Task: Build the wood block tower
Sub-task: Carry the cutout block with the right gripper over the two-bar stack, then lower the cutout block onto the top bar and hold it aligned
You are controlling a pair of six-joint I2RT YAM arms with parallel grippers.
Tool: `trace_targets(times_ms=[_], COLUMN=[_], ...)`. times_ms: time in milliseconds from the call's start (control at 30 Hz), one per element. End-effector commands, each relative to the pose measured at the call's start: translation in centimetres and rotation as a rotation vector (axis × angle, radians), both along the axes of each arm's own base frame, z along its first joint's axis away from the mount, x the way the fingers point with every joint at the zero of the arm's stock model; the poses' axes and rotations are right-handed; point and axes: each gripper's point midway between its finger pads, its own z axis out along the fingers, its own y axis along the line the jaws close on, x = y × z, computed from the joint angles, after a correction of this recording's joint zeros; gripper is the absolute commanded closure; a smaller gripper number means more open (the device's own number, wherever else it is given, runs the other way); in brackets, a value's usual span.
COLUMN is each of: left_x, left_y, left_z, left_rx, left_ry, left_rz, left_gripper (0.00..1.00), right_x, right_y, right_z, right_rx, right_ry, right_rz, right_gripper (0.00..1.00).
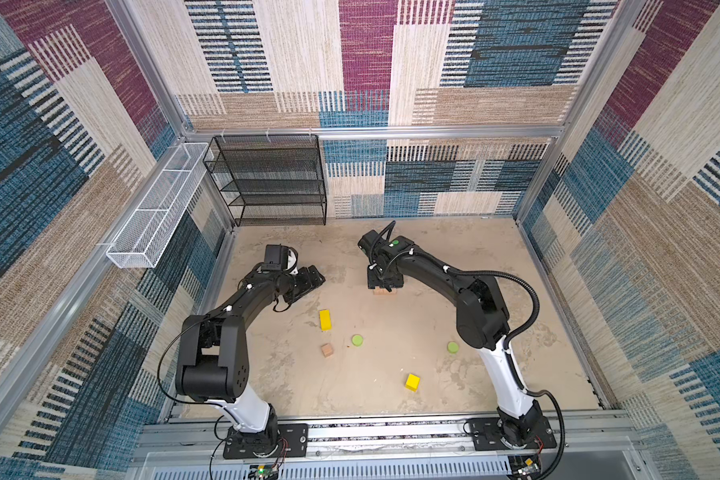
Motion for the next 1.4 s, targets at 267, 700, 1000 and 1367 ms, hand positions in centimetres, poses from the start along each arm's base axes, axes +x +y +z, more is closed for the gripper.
trace_targets(times_ms=[267,700,1000,1367], left_x=[0.1,0.1,0.2,0.2], left_y=[0.3,0.6,0.7,0.9], left_z=[0.7,0.3,0.2,0.2], left_rx=[-0.009,-0.012,-0.015,-0.016], left_ry=[-0.037,-0.029,-0.028,-0.026], left_rz=[-0.001,0.010,0.016,0.019], left_gripper=[0.13,0.14,0.14,0.14], right_x=[1.1,1.5,1.6,1.6], right_y=[0.2,-0.6,-0.9,-0.5], right_z=[-0.2,-0.4,-0.5,-0.7], right_rx=[-0.031,-0.043,-0.024,-0.001], right_ry=[-0.024,-0.026,-0.024,-0.018], right_rz=[0.005,-0.004,-0.008,0.001], right_gripper=[0.55,0.55,0.56,0.57])
